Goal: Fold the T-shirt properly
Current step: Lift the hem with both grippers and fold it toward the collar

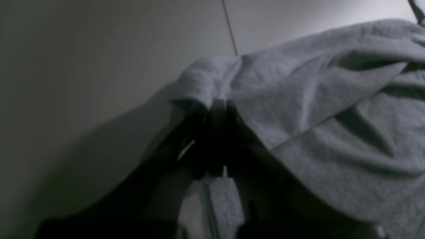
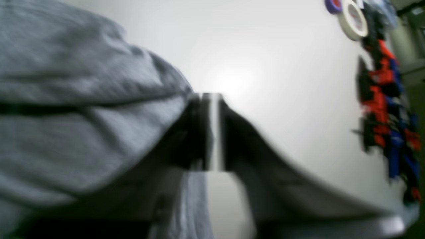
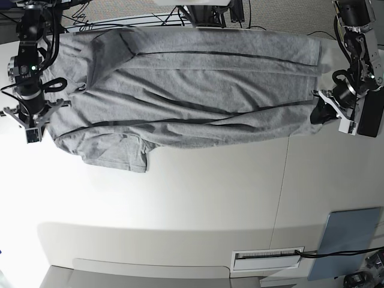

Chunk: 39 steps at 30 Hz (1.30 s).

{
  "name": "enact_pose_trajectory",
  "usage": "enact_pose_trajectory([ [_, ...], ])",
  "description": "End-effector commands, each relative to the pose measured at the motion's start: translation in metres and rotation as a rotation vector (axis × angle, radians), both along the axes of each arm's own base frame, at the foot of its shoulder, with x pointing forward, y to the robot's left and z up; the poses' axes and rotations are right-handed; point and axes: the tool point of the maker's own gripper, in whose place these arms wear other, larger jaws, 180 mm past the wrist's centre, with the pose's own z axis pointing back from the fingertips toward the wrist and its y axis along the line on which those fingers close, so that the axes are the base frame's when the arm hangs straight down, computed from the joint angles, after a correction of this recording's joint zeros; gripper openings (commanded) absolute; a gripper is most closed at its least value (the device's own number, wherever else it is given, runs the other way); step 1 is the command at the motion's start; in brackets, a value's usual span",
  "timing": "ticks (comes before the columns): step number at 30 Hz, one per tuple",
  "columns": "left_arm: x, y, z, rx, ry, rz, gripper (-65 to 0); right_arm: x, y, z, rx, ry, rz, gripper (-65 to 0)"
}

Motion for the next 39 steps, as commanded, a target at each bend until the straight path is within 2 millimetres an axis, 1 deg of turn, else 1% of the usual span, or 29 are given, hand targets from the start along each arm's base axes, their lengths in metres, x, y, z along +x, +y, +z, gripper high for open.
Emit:
enact_pose_trajectory([
  [1, 0.011, 0.005, 0.018, 0.001, -0.061, 0.002, -65.0, 0.015, 0.003, 0.022, -0.002, -0.081, 0.041, -46.6],
  [2, 0.011, 0.005, 0.018, 0.000, -0.062, 0.002, -65.0, 0.021, 0.008, 0.025, 0.013, -0.100, 0.074, -42.8],
  [3, 0.012, 0.005, 0.018, 0.001, -0.062, 0.002, -65.0, 0.028, 0.012, 0.028, 0.036, -0.113, 0.095, -41.4],
  [5, 0.011, 0.005, 0.018, 0.001, -0.061, 0.002, -65.0, 0.040, 0.012, 0.027, 0.095, -0.112, 0.082, -41.4],
  [8, 0.011, 0.005, 0.018, 0.001, -0.061, 0.002, -65.0, 0.065, 0.012, 0.018, 0.150, -0.090, 0.065, -41.4],
  [10, 0.011, 0.005, 0.018, 0.001, -0.061, 0.002, -65.0, 0.082, 0.015, 0.009, 0.170, -0.063, 0.066, -41.4],
  [12, 0.011, 0.005, 0.018, 0.002, -0.060, 0.002, -65.0, 0.094, 0.016, -0.005, 0.184, 0.001, 0.052, -41.4],
  [16, 0.011, 0.006, 0.017, 0.008, -0.058, 0.001, -65.0, 0.110, 0.011, -0.036, 0.204, 0.163, 0.005, -41.4],
  [20, 0.011, 0.006, 0.016, 0.011, -0.056, 0.000, -65.0, 0.124, 0.006, -0.052, 0.220, 0.255, -0.018, -41.4],
  [23, 0.011, 0.006, 0.016, 0.011, -0.056, 0.000, -65.0, 0.128, 0.008, -0.062, 0.248, 0.331, 0.002, -41.4],
  [26, 0.011, 0.006, 0.016, 0.011, -0.055, 0.000, -65.0, 0.130, 0.004, -0.071, 0.293, 0.371, -0.019, -41.4],
  [28, 0.011, 0.006, 0.016, 0.011, -0.055, 0.000, -65.0, 0.126, 0.000, -0.079, 0.315, 0.413, -0.044, -41.4],
  [31, 0.011, 0.006, 0.017, 0.011, -0.056, 0.000, -65.0, 0.114, 0.005, -0.091, 0.360, 0.509, -0.026, -41.4],
  [33, 0.011, 0.006, 0.017, 0.011, -0.056, 0.000, -65.0, 0.109, 0.010, -0.094, 0.383, 0.541, -0.007, -41.4],
  [36, 0.011, 0.006, 0.016, 0.011, -0.055, 0.000, -65.0, 0.108, 0.014, -0.094, 0.404, 0.548, -0.003, -41.6],
  [38, 0.011, 0.006, 0.016, 0.012, -0.055, 0.000, -65.0, 0.109, 0.014, -0.094, 0.404, 0.547, -0.003, -44.8],
  [39, 0.011, 0.006, 0.017, 0.011, -0.056, 0.000, -65.0, 0.109, 0.014, -0.094, 0.403, 0.547, -0.003, -48.5],
])
